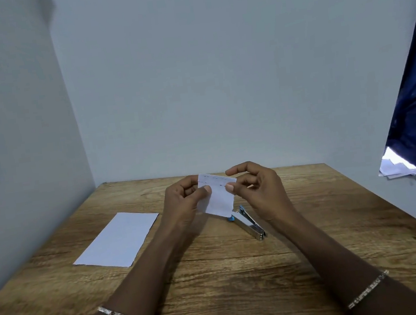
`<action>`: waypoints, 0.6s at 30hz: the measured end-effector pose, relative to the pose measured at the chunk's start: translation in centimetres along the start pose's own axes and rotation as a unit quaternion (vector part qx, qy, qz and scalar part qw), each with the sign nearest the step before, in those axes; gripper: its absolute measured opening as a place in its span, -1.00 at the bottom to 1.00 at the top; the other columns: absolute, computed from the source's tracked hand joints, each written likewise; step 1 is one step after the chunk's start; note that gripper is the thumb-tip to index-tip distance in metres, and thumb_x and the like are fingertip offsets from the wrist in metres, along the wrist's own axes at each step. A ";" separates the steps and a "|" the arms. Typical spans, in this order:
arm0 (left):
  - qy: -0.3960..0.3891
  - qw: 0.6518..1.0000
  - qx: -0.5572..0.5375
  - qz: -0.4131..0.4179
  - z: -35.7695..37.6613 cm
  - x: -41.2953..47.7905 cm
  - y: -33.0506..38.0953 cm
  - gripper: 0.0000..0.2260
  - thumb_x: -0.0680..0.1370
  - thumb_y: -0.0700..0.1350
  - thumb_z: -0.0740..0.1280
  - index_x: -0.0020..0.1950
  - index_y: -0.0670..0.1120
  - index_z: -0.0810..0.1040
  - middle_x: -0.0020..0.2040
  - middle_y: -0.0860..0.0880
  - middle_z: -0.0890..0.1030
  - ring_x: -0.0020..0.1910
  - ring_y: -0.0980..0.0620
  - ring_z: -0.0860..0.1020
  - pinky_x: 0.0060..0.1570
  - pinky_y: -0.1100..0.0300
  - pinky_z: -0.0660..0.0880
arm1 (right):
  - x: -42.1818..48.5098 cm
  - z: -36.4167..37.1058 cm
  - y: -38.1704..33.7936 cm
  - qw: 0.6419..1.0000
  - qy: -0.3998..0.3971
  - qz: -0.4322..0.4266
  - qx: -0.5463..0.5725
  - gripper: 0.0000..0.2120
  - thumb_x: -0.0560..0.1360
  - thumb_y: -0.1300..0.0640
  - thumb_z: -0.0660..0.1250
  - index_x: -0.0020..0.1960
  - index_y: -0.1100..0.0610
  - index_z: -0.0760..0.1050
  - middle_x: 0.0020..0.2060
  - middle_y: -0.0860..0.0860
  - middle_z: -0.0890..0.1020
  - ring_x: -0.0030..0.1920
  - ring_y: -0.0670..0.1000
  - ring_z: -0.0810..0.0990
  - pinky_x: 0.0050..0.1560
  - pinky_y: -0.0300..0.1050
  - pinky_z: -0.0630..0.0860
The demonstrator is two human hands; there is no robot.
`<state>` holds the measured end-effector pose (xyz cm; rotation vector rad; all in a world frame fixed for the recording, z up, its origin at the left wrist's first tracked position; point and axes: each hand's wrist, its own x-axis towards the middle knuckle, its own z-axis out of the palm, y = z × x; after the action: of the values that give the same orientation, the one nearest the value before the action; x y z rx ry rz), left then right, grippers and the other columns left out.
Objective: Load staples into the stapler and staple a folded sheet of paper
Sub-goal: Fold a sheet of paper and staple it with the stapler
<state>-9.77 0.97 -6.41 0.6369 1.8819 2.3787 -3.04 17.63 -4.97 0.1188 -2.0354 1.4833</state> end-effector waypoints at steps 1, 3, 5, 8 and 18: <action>0.013 1.000 0.023 0.013 -0.1 0.1 0.0 -0.82 0.52 -0.33 0.39 0.01 -0.12 0.72 -0.08 -0.09 0.76 -0.04 -0.10 0.69 -0.04 0.03 0.61 | 0.0 0.0 0.0 1.000 0.012 -0.012 -0.017 -0.84 0.45 0.25 0.52 0.00 0.08 0.66 -0.29 -0.03 0.74 -0.11 -0.01 0.74 -0.06 0.06 0.61; 0.029 0.997 0.058 0.039 -0.1 0.3 0.1 -0.75 0.50 -0.41 0.35 -0.10 -0.09 0.71 -0.19 0.00 0.74 -0.10 -0.02 0.66 -0.11 0.19 0.58 | -0.1 0.1 0.0 0.997 0.036 -0.048 -0.048 -0.88 0.42 0.26 0.55 -0.06 0.12 0.70 -0.22 -0.05 0.76 -0.12 -0.08 0.73 -0.10 -0.06 0.65; 0.051 0.994 0.083 0.045 -0.2 0.4 0.1 -0.68 0.48 -0.44 0.29 -0.18 -0.08 0.72 -0.19 0.01 0.74 -0.10 0.02 0.66 -0.10 0.26 0.54 | -0.2 0.3 0.2 0.991 0.056 -0.089 -0.088 -0.91 0.41 0.28 0.55 -0.11 0.14 0.73 -0.21 -0.06 0.76 -0.13 -0.11 0.72 -0.14 -0.21 0.62; 0.098 0.986 0.115 0.067 -0.7 0.6 0.4 -0.66 0.46 -0.42 0.19 -0.20 -0.13 0.72 -0.11 -0.05 0.75 -0.04 0.10 0.63 -0.05 0.28 0.49 | -0.5 1.0 0.5 0.988 0.040 -0.114 -0.099 -0.90 0.41 0.33 0.54 -0.11 0.18 0.74 -0.18 -0.06 0.76 -0.09 -0.15 0.72 -0.06 -0.33 0.61; 0.178 0.956 0.209 0.105 -2.2 -0.9 0.7 -0.68 0.49 -0.37 0.18 -0.25 -0.14 0.69 -0.23 -0.02 0.73 -0.14 0.07 0.66 -0.03 0.15 0.59 | -2.5 2.1 1.4 0.951 -0.148 -0.116 -0.244 -0.90 0.41 0.23 0.51 -0.11 0.07 0.71 -0.08 -0.07 0.77 -0.04 -0.13 0.70 0.04 -0.21 0.61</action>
<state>-9.54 -1.50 -6.40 0.4675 2.6384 2.3539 -2.42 15.59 -7.85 0.3805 -2.4692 0.8242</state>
